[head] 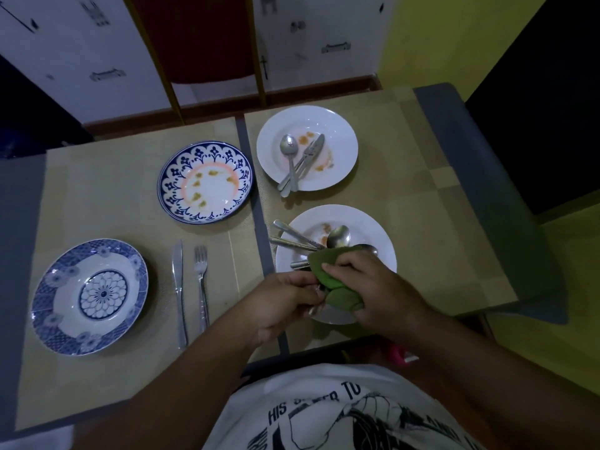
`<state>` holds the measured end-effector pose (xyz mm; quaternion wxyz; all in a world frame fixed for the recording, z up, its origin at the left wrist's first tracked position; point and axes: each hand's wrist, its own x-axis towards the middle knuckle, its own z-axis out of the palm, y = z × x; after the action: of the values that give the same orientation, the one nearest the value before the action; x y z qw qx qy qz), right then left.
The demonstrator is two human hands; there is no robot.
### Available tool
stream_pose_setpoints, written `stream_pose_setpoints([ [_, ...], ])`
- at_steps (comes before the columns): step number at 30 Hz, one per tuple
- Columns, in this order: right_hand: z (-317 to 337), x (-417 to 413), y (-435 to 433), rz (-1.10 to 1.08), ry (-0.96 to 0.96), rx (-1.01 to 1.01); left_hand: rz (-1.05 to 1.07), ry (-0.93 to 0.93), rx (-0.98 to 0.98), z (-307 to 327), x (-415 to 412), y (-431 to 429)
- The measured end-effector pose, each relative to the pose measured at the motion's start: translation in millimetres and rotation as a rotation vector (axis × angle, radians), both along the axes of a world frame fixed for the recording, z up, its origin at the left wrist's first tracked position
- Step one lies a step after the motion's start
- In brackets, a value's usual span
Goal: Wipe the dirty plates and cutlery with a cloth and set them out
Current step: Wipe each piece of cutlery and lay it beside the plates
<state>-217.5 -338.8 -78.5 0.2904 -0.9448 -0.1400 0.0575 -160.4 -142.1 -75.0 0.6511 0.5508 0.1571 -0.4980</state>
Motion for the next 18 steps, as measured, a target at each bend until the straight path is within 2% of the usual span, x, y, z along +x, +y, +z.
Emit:
stream_pose_setpoints([
  [2, 3, 9, 3, 0.015, 0.003, 0.023, -0.002, -0.016, -0.014, 0, -3, 8],
  [8, 6, 36, 11, -0.126, 0.096, 0.026, 0.051, -0.095, -0.003, -1, -1, 28],
  [14, 0, 43, 16, -0.234, 0.131, 0.017, -0.046, -0.147, -0.003, 4, 5, 41],
  [18, 2, 33, 26, -0.092, 0.122, -0.002, -0.005, -0.093, -0.021, 1, 2, 48],
])
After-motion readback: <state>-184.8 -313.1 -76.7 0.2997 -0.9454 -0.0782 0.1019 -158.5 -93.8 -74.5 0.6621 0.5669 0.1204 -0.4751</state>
